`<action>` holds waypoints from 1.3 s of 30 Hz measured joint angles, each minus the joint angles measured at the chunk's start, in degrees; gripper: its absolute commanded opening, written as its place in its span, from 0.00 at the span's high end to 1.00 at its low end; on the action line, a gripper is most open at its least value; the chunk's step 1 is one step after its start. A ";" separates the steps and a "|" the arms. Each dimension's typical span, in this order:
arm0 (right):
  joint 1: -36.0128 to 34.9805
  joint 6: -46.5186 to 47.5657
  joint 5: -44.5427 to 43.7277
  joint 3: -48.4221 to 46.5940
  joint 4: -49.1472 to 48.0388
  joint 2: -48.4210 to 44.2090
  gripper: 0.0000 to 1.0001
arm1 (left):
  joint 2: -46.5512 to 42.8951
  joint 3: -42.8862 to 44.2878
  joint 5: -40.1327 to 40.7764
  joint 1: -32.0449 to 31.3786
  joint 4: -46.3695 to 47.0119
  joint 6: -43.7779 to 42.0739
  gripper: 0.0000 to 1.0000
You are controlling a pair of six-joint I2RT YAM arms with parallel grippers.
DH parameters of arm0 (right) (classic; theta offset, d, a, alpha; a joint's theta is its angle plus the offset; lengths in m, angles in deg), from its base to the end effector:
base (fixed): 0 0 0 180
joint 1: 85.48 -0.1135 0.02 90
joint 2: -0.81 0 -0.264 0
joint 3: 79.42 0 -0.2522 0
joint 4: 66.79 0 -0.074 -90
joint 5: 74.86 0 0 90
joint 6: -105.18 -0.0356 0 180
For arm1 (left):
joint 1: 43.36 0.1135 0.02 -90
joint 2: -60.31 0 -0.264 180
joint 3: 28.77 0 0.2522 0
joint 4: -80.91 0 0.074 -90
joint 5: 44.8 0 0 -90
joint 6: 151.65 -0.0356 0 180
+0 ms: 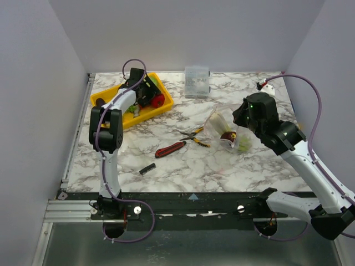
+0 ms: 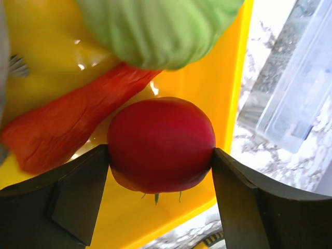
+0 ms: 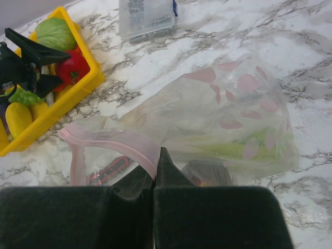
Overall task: Place the food in the zip-top bag and seal the zipper
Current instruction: Pick up the fake vegetable from the bin, then place the fake vegetable in the zipper food storage bag.
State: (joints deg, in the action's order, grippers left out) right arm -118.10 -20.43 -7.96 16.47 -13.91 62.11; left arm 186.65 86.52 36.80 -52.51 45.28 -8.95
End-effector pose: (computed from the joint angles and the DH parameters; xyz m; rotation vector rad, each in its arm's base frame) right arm 0.1912 0.1058 0.3894 0.2950 2.0435 0.3161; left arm 0.4917 -0.0845 0.1984 -0.8543 2.3339 -0.6635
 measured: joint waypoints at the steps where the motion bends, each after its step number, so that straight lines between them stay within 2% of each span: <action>1: 0.00 -0.15 0.00 0.00 0.00 -0.04 1.00 | -1.55 -2.43 0.00 0.00 0.96 -0.44 0.70; 10: 0.00 -0.70 -0.07 0.02 -0.02 -0.87 1.00 | -20.65 -18.56 -1.97 -0.26 5.70 -2.21 0.79; 16: 0.00 -2.38 -0.02 0.02 0.00 -0.87 1.00 | -35.34 -29.75 -12.87 -2.34 16.02 0.74 0.86; 22: 0.00 -6.71 0.31 0.02 -0.04 -0.79 1.00 | -45.35 -40.06 -24.04 -8.96 27.67 4.42 0.88; 26: 0.00 -9.53 1.29 0.02 -0.50 -0.26 1.00 | -49.64 -40.09 -28.76 -15.74 32.28 5.22 0.89; 31: 0.00 -12.46 1.75 1.05 -2.34 -0.46 1.00 | -50.56 -37.24 -32.54 -22.03 35.26 4.92 0.88; 34: 0.00 -14.47 1.77 2.34 -3.15 -1.14 1.00 | -50.45 -35.08 -31.76 -24.96 32.28 2.60 0.86; 39: 0.00 -18.53 1.75 4.66 -3.72 -4.61 1.00 | -51.08 -34.14 -24.59 -30.53 28.17 -2.75 0.84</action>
State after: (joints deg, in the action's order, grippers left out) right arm -118.10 -38.97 -6.21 21.13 -17.63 57.49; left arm 135.57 52.38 12.21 -83.04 73.45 -11.70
